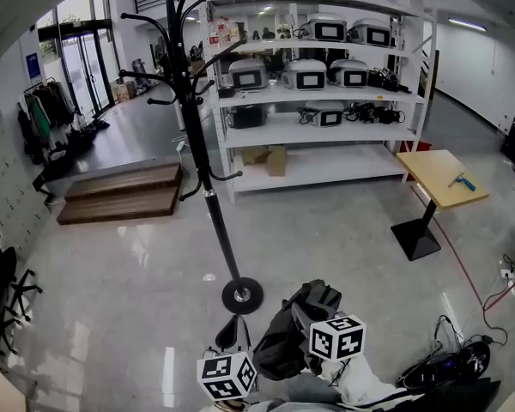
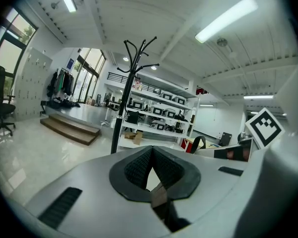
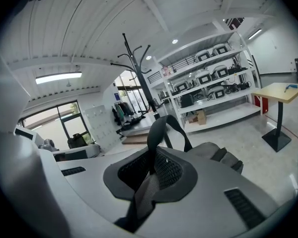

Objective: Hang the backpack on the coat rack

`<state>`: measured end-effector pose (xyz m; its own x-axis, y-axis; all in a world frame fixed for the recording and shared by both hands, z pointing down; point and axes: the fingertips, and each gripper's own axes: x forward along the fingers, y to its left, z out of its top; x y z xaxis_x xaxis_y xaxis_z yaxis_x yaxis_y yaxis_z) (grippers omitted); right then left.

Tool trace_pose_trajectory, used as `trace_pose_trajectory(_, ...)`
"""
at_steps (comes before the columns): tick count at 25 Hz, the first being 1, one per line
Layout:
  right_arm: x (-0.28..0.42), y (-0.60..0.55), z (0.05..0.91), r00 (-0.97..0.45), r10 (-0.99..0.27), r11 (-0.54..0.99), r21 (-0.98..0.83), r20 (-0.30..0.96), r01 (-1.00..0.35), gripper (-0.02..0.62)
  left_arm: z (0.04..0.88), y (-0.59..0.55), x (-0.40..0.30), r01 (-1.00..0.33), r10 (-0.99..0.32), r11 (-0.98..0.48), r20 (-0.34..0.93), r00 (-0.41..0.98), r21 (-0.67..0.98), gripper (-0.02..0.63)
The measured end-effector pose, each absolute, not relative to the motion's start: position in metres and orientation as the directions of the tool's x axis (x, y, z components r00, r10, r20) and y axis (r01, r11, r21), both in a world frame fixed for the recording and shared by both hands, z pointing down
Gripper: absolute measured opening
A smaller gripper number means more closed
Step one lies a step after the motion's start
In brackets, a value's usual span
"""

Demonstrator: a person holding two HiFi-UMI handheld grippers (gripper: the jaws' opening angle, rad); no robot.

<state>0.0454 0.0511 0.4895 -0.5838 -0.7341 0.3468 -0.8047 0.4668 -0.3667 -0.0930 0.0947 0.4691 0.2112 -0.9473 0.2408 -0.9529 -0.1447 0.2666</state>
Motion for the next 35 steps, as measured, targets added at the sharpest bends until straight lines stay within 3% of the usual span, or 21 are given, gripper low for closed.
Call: trace_pose_trajectory(35,0.024,-0.120,0.488,-0.666,-0.647,0.563,-0.357,0.372,-0.746,0.029,0.467,-0.074,-0.099,-0.964,-0.955,-0.051,0.269,0.123,0.261,0.002)
